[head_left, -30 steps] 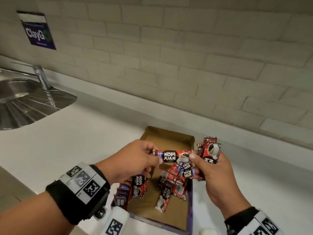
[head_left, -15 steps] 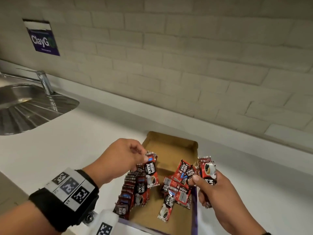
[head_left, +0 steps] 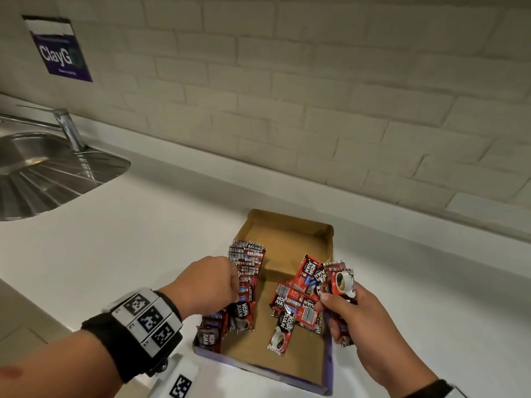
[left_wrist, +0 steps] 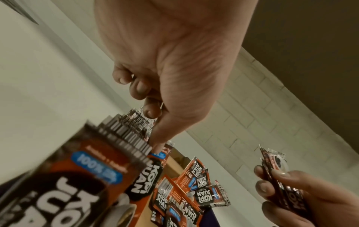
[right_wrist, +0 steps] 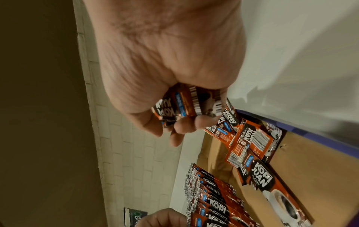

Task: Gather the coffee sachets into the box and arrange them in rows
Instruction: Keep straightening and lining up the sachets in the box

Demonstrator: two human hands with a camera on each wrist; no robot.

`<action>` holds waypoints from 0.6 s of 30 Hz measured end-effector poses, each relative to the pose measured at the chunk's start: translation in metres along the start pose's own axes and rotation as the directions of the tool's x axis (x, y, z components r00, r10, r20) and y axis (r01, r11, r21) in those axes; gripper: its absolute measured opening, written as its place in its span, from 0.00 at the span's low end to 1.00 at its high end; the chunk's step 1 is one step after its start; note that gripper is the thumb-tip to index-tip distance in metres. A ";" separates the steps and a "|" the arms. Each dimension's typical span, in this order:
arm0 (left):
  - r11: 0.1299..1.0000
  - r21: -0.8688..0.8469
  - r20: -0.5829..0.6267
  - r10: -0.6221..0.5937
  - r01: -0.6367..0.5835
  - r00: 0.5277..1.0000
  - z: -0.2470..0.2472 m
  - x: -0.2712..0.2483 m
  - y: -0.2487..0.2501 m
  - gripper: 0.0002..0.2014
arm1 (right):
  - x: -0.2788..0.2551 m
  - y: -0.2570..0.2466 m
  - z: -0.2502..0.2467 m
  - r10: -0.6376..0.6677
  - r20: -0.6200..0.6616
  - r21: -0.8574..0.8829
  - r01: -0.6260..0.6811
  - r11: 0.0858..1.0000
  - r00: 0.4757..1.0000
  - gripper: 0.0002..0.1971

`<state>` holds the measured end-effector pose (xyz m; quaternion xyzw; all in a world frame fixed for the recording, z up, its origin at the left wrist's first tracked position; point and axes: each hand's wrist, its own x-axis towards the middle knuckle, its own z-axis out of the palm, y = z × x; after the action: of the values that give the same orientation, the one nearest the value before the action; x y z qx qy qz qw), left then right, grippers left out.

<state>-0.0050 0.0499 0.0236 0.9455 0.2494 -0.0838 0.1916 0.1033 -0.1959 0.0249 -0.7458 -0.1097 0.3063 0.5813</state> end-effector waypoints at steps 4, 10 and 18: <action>0.995 0.092 0.013 0.035 -0.036 0.999 -0.007 0.005 -0.001 0.06 | 0.001 0.001 0.000 0.031 0.030 0.014 -0.031 0.999 0.999 0.09; 0.950 0.291 0.071 0.097 -0.114 0.993 -0.011 0.007 0.002 0.09 | 0.004 0.002 -0.001 0.042 0.055 0.009 -0.042 0.999 0.998 0.08; 0.920 0.368 0.077 0.117 -0.137 0.990 -0.009 0.010 0.007 0.09 | 0.006 0.008 0.001 0.017 0.088 0.058 -0.022 0.998 0.996 0.10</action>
<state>0.0070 0.0524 0.0312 0.9763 0.1618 -0.1423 0.0203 0.1063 -0.1945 0.0153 -0.7153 -0.1188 0.3473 0.5946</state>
